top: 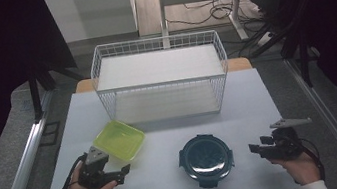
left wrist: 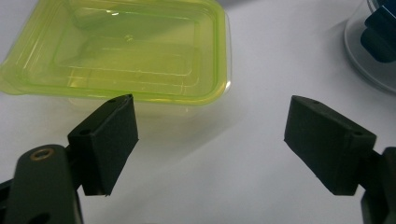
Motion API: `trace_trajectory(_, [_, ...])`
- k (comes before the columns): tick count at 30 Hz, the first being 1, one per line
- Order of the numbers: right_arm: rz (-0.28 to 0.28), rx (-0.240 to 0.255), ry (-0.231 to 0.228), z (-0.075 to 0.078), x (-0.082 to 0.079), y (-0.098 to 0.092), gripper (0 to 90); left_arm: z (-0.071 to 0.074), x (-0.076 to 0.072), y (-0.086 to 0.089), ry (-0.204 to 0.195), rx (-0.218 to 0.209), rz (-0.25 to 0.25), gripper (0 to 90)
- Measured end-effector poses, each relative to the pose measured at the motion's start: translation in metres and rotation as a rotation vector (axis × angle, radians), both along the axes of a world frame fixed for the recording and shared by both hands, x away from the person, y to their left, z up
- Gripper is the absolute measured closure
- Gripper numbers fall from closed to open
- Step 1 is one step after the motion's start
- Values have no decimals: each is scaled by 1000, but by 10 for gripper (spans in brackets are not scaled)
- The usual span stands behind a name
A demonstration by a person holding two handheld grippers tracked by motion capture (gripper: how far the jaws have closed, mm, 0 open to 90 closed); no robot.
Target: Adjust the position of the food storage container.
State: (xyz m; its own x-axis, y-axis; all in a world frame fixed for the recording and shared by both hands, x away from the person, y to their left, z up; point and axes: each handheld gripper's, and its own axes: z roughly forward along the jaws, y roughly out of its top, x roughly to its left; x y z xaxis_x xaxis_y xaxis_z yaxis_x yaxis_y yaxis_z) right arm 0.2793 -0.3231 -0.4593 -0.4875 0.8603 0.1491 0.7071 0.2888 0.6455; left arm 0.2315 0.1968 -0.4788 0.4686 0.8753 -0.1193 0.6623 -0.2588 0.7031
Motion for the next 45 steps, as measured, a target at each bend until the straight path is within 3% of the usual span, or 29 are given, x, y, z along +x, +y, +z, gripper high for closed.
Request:
trace_trajectory(7, [28, -21, 30, -2, 0, 8, 502, 0, 0, 0, 1, 0, 0, 173])
trace_trajectory(12, [32, -39, 45, -1, 0, 14, 665, -1, 0, 0, 3, 4, 0, 173])
trace_trajectory(13, [32, -39, 45, -1, 0, 14, 665, -1, 0, 0, 3, 4, 0, 173])
trace_trajectory(14, [42, -42, 51, -1, 0, 17, 724, 0, -1, 0, 1, 3, 2, 173])
trace_trajectory(20, [81, -42, 66, 1, 4, 29, 857, 1, -3, 1, -4, -1, 0, 174])
trace_trajectory(30, [143, -77, 95, -4, 11, 56, 881, 0, -4, 0, -8, 10, -7, 176])
trace_trajectory(33, [157, -109, 103, -7, 12, 66, 886, 0, -4, 0, -8, 8, -8, 177])
trace_trajectory(38, [157, -145, 100, -8, 15, 72, 890, 0, -4, 0, -6, 10, -10, 176])
trace_trajectory(45, [160, -145, 105, -6, 18, 73, 892, -1, -4, -2, -1, 13, -14, 177])
